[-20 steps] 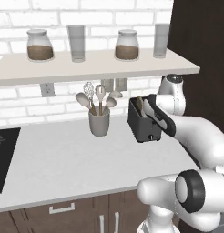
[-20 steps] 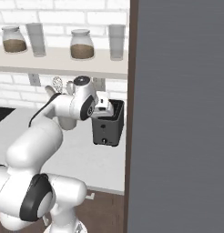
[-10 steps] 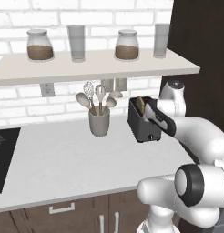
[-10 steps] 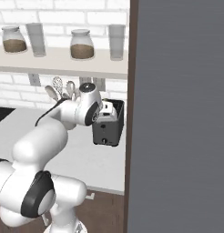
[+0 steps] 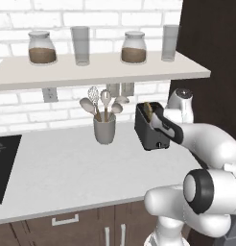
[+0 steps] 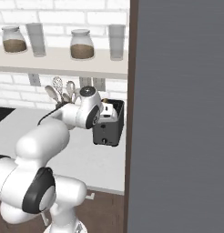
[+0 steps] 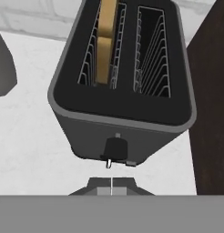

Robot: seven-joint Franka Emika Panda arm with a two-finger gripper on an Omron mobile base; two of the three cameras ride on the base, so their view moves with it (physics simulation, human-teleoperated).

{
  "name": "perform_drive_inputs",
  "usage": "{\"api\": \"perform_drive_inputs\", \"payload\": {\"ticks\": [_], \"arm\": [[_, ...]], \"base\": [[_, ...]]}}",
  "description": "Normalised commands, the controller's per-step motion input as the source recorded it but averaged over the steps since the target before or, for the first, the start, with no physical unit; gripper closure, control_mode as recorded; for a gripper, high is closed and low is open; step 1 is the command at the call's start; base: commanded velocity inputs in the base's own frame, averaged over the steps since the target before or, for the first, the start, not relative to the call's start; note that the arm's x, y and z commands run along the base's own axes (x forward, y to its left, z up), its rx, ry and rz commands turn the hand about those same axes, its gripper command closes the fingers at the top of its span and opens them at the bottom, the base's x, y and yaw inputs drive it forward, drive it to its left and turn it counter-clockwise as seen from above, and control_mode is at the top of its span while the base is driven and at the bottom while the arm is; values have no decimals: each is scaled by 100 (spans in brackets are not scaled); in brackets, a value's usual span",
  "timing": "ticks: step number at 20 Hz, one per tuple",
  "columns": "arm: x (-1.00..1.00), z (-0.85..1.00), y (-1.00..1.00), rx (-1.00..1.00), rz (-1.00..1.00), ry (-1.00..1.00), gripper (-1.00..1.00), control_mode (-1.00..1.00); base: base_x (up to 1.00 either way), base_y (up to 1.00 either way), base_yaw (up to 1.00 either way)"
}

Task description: Start the toaster. Once the lever pops up, take the bread to the plate on the dining counter.

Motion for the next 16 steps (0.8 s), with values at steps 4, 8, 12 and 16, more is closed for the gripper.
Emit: {"api": "perform_drive_inputs", "payload": {"ticks": [4, 8, 12, 16], "arm": [[24, 0, 0, 0, 0, 0, 100, -100], [19, -3, 0, 0, 0, 0, 100, -100], [4, -16, 0, 0, 0, 0, 100, -100], [0, -22, 0, 0, 0, 0, 100, -100]], "base": [[0, 0, 0], [0, 0, 0], [0, 0, 0], [0, 0, 0]]}}
